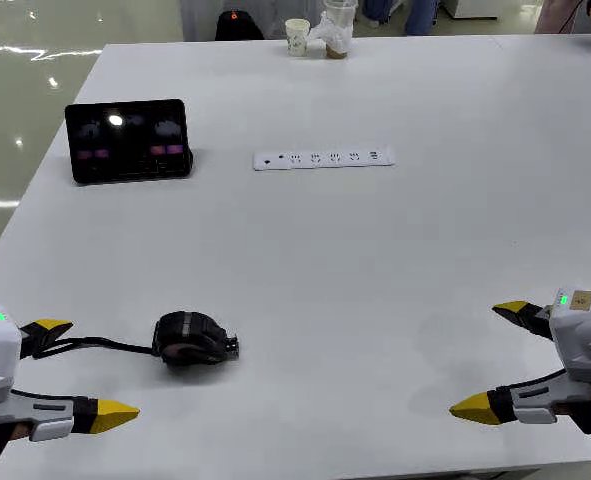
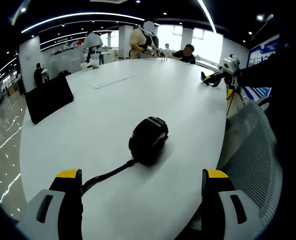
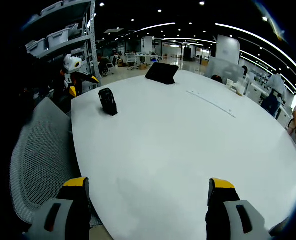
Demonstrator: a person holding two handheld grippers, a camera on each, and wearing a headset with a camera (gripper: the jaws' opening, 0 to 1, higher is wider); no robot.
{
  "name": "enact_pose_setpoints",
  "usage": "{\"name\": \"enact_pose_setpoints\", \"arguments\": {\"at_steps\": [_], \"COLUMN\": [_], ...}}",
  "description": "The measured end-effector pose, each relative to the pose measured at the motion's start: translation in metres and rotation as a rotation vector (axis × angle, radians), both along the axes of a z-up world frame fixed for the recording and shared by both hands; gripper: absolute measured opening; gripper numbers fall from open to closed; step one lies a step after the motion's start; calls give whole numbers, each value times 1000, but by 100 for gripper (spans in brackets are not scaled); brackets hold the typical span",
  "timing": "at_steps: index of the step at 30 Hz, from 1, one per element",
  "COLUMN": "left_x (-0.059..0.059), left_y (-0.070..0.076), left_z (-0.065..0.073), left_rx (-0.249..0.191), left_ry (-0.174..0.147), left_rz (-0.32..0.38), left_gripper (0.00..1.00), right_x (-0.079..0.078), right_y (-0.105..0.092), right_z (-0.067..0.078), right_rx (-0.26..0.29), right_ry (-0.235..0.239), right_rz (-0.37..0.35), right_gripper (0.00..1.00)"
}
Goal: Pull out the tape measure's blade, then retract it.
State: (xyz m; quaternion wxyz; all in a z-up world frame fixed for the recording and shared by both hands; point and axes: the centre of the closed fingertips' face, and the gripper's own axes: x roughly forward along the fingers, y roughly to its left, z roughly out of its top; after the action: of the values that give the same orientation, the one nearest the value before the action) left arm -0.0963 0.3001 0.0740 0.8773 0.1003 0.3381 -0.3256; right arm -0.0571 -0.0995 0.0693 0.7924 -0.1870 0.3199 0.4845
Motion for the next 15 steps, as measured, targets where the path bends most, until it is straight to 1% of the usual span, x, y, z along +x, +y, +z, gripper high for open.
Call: {"name": "enact_pose_setpoints", "arguments": {"at_steps": [3, 5, 6, 9, 11, 15], "left_x": [4, 6, 6, 9, 11, 15], "left_y": [-3, -5, -6, -7, -9, -13], "left_z": [2, 2, 1, 1, 2, 2], "left_rx": [14, 30, 40, 48, 52, 56], "left_ry": [-8, -14, -14, -13, -14, -11], "left_rz": [-29, -62, -77, -94, -105, -123], "left_gripper": [94, 93, 93, 95, 95, 94], "right_x": [3, 5, 5, 6, 10, 10], "right_y": [5, 9, 12, 15, 13, 15], "right_z": [1, 2, 2, 2, -2, -11], "right_rx": [-1, 3, 5, 2, 0, -16], "right_ry": [1, -1, -4, -3, 0, 12], "right_rz": [9, 19, 28, 38, 42, 63], "right_gripper": [99, 99, 99, 99, 99, 99]}}
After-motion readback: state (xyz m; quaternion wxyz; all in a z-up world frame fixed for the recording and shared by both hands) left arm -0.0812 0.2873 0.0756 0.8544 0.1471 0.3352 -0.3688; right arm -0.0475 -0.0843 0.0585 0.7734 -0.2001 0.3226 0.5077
